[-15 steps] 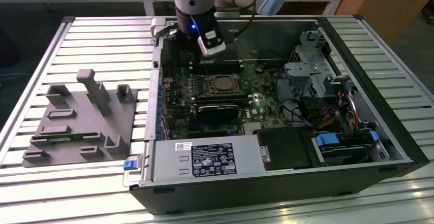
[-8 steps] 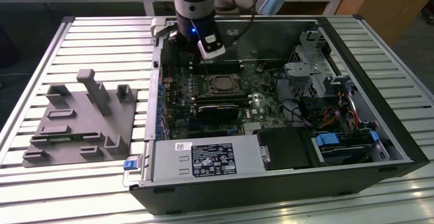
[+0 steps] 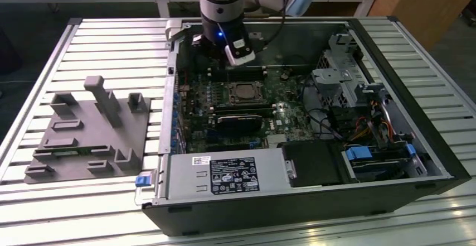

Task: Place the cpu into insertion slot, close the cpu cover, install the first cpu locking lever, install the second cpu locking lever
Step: 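Install the first cpu locking lever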

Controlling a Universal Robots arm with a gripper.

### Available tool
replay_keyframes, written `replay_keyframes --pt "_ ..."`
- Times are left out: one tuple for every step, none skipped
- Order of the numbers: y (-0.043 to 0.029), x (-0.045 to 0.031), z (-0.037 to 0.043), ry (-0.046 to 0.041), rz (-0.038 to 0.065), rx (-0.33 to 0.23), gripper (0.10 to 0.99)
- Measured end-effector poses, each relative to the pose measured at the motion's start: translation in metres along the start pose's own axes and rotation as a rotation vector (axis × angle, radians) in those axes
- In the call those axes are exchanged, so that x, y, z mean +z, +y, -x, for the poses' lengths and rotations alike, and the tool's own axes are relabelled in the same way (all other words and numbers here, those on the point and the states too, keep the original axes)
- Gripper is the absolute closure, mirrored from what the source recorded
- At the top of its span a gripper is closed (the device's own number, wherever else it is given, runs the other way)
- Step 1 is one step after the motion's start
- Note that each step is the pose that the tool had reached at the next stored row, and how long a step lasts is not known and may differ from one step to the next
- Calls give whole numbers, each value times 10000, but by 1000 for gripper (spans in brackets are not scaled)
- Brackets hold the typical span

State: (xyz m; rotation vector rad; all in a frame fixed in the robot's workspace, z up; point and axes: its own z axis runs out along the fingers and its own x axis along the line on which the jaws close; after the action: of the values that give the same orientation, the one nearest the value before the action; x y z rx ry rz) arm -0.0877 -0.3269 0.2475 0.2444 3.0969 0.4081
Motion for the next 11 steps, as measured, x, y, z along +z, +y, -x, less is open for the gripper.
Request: replay_keyframes --pt "5 2 36 1 0 -1 980" --pt "12 4 76 3 0 1 980" --pt "17 6 116 5 0 2 980" --pt "23 8 156 8 -1 1 980" --pt "29 10 196 11 -1 2 980" --pt "35 11 233 14 -2 5 980" --pt "41 13 270 18 -2 4 980" --pt "46 15 307 21 -3 5 980" --pt "51 17 343 23 -3 7 980" --pt "56 18 372 26 -4 6 980" --pt "60 19 398 27 -4 5 980"
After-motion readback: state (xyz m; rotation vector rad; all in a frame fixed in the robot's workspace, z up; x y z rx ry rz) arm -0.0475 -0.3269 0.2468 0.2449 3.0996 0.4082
